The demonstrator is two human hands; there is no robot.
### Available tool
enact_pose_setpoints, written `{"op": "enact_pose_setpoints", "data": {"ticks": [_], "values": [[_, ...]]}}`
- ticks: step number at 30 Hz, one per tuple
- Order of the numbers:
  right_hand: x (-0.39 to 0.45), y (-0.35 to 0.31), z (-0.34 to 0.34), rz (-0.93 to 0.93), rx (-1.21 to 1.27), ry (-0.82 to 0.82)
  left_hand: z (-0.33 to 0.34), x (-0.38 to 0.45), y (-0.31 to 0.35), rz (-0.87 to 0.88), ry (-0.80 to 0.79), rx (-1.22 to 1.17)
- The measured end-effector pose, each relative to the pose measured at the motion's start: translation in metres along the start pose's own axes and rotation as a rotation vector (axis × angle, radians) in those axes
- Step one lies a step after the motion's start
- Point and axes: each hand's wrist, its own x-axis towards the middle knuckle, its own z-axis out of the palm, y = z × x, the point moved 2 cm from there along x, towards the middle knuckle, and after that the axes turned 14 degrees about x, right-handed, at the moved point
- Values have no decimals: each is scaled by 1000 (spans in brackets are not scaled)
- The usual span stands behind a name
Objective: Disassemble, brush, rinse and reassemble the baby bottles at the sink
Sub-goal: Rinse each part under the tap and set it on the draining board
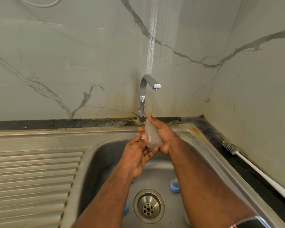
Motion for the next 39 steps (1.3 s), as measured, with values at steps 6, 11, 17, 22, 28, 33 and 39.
{"op": "enact_pose_setpoints", "data": {"ticks": [6,11,17,22,28,33,39], "values": [[7,11,6,-347,-181,458,4,1,-4,14,38,33],[2,13,4,-325,22,328,-2,8,-7,102,196,142],[-18,1,-10,-149,-43,154,-21,18,-9,118,458,115],[-40,-1,-25,184,-403,-2,-21,16,-7,201,459,224],[-33,10,-13,-211,-657,218,-11,13,-5,218,343,238],[-25,18,-3,-292,-651,209,-13,15,-9,127,324,228],[-24,19,0,-354,-785,248,-13,14,-7,125,315,216]]}}
